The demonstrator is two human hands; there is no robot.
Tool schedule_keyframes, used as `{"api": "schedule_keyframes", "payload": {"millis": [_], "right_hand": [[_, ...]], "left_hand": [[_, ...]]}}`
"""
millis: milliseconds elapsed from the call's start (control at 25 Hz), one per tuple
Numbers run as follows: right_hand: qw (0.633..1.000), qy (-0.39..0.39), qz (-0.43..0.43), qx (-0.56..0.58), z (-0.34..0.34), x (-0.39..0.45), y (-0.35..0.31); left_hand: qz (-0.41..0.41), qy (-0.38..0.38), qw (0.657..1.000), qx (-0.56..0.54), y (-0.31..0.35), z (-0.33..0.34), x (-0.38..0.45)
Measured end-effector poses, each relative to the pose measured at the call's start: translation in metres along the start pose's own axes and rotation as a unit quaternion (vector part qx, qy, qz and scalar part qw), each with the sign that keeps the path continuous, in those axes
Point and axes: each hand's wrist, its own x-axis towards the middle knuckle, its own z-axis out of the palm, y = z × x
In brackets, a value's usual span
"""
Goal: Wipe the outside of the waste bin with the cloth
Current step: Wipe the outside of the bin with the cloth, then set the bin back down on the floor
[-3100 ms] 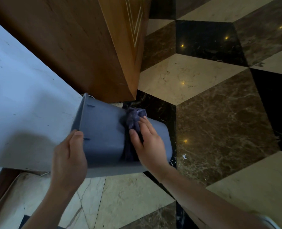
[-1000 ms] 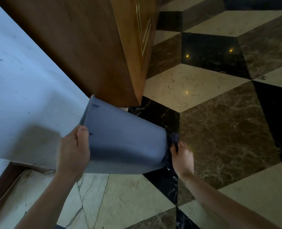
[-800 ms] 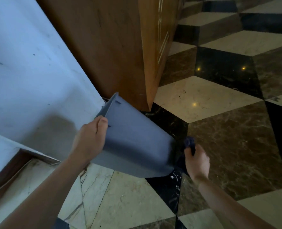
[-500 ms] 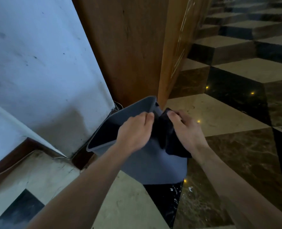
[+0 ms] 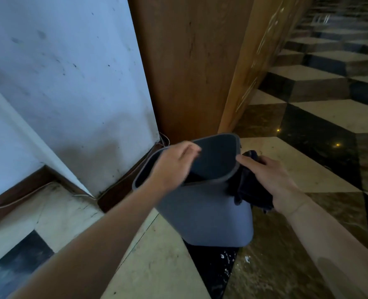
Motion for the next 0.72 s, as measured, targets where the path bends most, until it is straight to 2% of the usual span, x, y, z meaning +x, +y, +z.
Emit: {"api": "schedule_keyframes", "payload": {"millis": [40,80,120,160,240,320,440,600,720], "right_hand": [[1.0,0.008,-0.003,0.002,-0.003,0.002,0.002],[1.0,0.015,-0.009,-0.001,-0.006,0.003,0.003],[1.0,0.02,-0.016,-0.002,-0.009,0.004,0.003],[0.999,0.026,-0.021,-0.002,-0.012,0.006,0.003],[0.999,0.037,-0.026,-0.01,-0.018,0.012,0.005],[0.998,0.049,-0.031,-0.018,-0.025,0.017,0.01],[0.997,0.067,-0.035,-0.021,-0.036,0.023,0.021],[0.997,0.068,-0.027,-0.001,-0.044,0.035,0.04],[0.998,0.052,-0.021,0.024,-0.026,0.049,0.047]], "left_hand": [[-0.051,0.036,0.995,0.079,-0.03,-0.018,0.003],[-0.134,0.044,0.977,0.161,-0.06,-0.036,0.002],[-0.223,0.027,0.955,0.194,-0.086,-0.05,-0.003],[-0.297,0.003,0.941,0.159,-0.105,-0.055,-0.011],[-0.387,-0.015,0.92,-0.066,-0.122,-0.048,-0.023],[-0.395,0.003,0.896,-0.204,-0.129,-0.039,-0.028],[-0.38,0.002,0.886,-0.267,-0.121,-0.03,-0.028],[-0.319,-0.02,0.931,-0.179,-0.106,-0.034,-0.02],[-0.298,0.009,0.947,-0.117,-0.102,-0.056,-0.015]]}}
